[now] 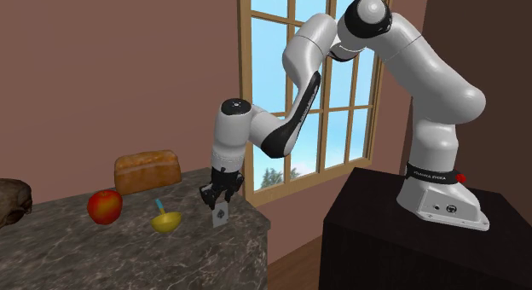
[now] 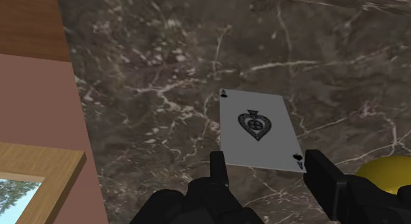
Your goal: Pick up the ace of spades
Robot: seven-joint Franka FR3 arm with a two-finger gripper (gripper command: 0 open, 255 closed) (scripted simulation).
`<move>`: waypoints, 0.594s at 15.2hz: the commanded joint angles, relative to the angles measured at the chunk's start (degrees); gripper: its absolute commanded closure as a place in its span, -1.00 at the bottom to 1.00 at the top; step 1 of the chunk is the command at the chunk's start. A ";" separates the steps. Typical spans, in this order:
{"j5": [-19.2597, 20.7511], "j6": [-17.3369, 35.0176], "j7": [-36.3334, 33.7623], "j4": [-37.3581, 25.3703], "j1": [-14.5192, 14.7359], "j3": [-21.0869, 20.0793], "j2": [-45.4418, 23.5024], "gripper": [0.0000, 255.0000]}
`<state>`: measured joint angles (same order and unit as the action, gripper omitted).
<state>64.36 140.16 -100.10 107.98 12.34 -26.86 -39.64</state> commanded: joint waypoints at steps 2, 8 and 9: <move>0.03 0.01 -0.02 -0.06 0.04 0.01 -0.09 1.00; 0.03 0.02 -0.04 -0.01 0.03 0.00 -0.04 1.00; -0.50 -0.23 0.42 0.24 -0.23 -0.34 0.58 1.00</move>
<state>64.09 140.03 -99.90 108.11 12.25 -27.06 -39.33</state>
